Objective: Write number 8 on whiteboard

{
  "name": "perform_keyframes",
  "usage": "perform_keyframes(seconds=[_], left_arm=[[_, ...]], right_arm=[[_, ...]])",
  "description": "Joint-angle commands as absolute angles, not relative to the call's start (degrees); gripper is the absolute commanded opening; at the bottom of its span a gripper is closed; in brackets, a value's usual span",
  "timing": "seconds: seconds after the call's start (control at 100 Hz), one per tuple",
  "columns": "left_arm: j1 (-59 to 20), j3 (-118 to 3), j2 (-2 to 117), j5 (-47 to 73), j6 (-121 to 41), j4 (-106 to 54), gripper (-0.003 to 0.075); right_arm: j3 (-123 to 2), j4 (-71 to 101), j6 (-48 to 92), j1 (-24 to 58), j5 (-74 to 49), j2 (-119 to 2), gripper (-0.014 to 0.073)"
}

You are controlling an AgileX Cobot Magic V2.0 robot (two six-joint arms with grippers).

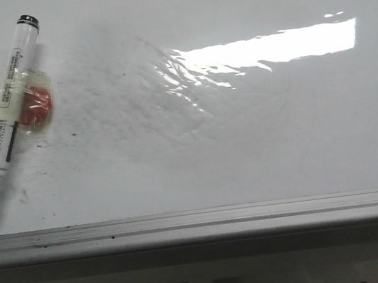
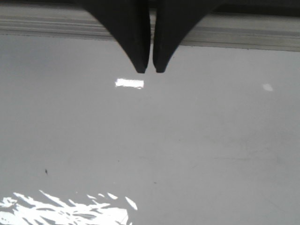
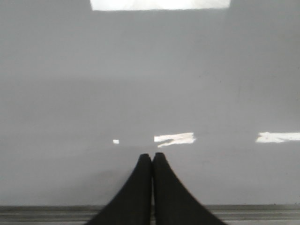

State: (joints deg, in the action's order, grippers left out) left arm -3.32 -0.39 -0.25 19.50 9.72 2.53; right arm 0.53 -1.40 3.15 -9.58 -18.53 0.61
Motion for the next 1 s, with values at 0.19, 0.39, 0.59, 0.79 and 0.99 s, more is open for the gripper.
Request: perform_keyframes(seconds=[0.19, 0.39, 0.59, 0.79, 0.99], left_arm=[[-3.74, 1.86, -1.79, 17.14, 9.83, 2.48, -0.002], [-3.74, 1.86, -1.79, 17.14, 9.83, 2.48, -0.002], [-3.74, 1.86, -1.79, 17.14, 9.83, 2.48, -0.002], [-3.74, 1.86, -1.79, 13.98, 9.83, 3.92, -0.002], [-3.74, 1.86, -1.79, 13.82, 9.83, 3.89, -0.002]], right_arm=[[1.34, -1.52, 3.62, -10.04, -17.09, 1.83, -0.0063], [1.34, -1.52, 3.62, -10.04, -17.09, 1.83, -0.0063], [1.34, -1.52, 3.62, -10.04, -17.09, 1.83, -0.0063], [1.34, -1.52, 3.62, -10.04, -17.09, 1.83, -0.0063], [1.34, -1.52, 3.62, -10.04, -17.09, 1.83, -0.0063]])
